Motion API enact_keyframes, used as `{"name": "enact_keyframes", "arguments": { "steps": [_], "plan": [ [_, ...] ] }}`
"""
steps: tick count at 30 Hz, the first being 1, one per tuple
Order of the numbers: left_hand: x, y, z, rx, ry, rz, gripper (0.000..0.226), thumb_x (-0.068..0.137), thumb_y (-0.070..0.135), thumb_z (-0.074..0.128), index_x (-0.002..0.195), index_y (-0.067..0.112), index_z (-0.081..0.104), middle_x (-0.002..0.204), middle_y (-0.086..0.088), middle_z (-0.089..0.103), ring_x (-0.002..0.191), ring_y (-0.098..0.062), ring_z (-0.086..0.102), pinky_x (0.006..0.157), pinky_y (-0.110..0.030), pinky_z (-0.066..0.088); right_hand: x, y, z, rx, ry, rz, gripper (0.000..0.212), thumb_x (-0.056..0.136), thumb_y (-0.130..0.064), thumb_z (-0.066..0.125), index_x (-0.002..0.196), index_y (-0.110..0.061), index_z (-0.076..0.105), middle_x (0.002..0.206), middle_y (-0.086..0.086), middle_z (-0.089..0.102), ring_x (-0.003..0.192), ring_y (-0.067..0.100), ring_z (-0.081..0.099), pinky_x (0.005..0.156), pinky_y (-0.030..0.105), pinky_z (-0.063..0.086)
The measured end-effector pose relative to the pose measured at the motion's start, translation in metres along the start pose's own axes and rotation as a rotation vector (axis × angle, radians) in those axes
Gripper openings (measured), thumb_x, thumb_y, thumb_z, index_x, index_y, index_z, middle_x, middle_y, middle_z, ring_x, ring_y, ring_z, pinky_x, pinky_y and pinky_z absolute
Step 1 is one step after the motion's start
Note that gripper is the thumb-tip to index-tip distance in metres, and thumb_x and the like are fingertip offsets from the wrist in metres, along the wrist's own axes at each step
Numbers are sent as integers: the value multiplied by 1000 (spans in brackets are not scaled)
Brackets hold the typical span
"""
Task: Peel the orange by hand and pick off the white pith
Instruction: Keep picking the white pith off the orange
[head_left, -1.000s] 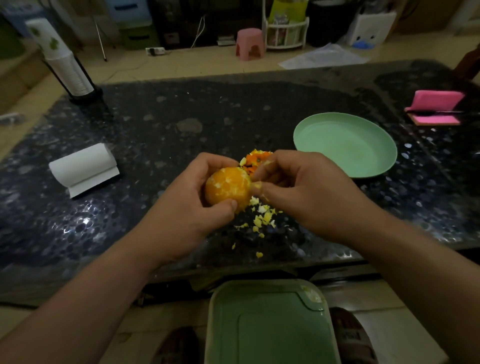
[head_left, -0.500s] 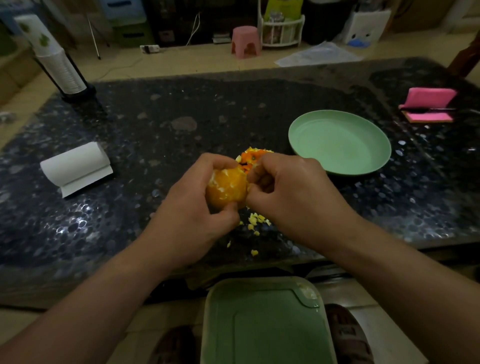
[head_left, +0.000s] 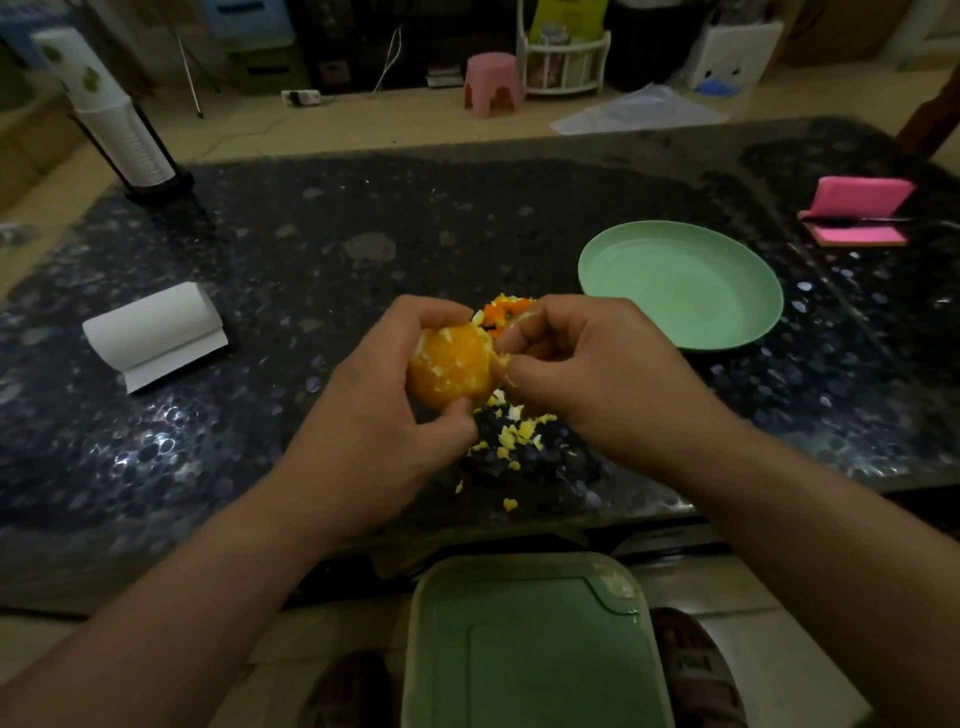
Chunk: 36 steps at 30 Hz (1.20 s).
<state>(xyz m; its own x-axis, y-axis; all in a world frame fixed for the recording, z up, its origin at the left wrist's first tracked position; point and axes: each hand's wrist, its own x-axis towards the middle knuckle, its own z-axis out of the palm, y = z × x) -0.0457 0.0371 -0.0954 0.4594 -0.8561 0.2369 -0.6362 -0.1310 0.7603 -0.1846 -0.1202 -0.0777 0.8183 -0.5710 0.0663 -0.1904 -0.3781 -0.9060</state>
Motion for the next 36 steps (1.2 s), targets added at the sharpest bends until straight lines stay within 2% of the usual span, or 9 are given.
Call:
{"name": "enact_keyframes", "arguments": {
  "steps": [4, 7, 9, 12, 16, 22, 27, 32, 36],
  "plan": [
    [-1, 1, 5, 70, 25, 56, 60, 84, 17, 76, 136, 36, 51, 117, 19, 54, 98, -9, 59, 75, -21, 50, -1, -2, 5, -26, 33, 7, 11, 84, -10, 78, 82, -20, 73, 75, 4, 74, 70, 23, 71, 68, 49, 63],
    [-1, 2, 7, 63, 26, 79, 61, 84, 13, 77, 135, 34, 51, 119, 19, 54, 100, -9, 59, 76, -19, 50, -1, -1, 8, -46, 64, 23, 13, 80, -12, 79, 78, -22, 70, 71, -1, 71, 60, 8, 63, 58, 32, 54],
    [-1, 2, 8, 45, 28, 79, 60, 84, 12, 77, 134, 35, 51, 118, 17, 54, 97, -12, 60, 74, -24, 52, -2, -2, 9, -34, 58, 31, 13, 80, -13, 78, 78, -21, 69, 67, -3, 68, 57, 5, 59, 55, 28, 50],
    [-1, 2, 5, 13, 25, 52, 59, 84, 12, 77, 132, 37, 52, 114, 15, 57, 94, -14, 62, 73, -32, 53, -3, -5, 8, -21, 51, 18, 12, 79, -11, 78, 77, -19, 69, 63, -3, 65, 55, 7, 56, 53, 32, 48],
    [1, 1, -2, -62, -44, -11, 55, 83, 25, 76, 130, 41, 53, 116, 13, 58, 96, -16, 65, 74, -42, 59, -2, -5, 4, 53, -16, 43, 11, 81, -5, 75, 79, -14, 69, 68, 5, 66, 62, 17, 59, 60, 49, 57],
    [7, -6, -12, -332, -179, -126, 55, 78, 25, 73, 130, 39, 59, 123, 0, 63, 98, -33, 68, 73, -46, 63, 2, -3, 0, 286, -148, 160, 9, 93, 3, 65, 88, -3, 66, 72, 5, 60, 61, 11, 59, 58, 24, 51],
    [9, -10, -13, -518, -212, -150, 50, 84, 9, 68, 131, 23, 60, 123, -5, 68, 107, -35, 67, 84, -40, 60, 7, 2, -2, 447, -204, 240, 18, 93, 7, 60, 84, -9, 61, 67, 1, 62, 61, 13, 58, 55, 23, 49],
    [11, -13, -9, -660, -197, -196, 50, 81, 7, 68, 130, 18, 61, 120, -5, 72, 102, -19, 69, 80, -29, 58, 8, 5, -8, 527, -183, 281, 23, 97, 4, 61, 82, -13, 64, 69, 0, 66, 62, 12, 60, 55, 22, 51],
    [13, -15, -6, -824, -141, -260, 50, 81, 4, 63, 129, 16, 63, 120, -7, 71, 102, -25, 68, 79, -31, 60, 12, 16, -13, 272, -34, 201, 16, 95, -2, 70, 85, -14, 68, 77, 4, 71, 68, 16, 67, 67, 34, 59]
  ]
}}
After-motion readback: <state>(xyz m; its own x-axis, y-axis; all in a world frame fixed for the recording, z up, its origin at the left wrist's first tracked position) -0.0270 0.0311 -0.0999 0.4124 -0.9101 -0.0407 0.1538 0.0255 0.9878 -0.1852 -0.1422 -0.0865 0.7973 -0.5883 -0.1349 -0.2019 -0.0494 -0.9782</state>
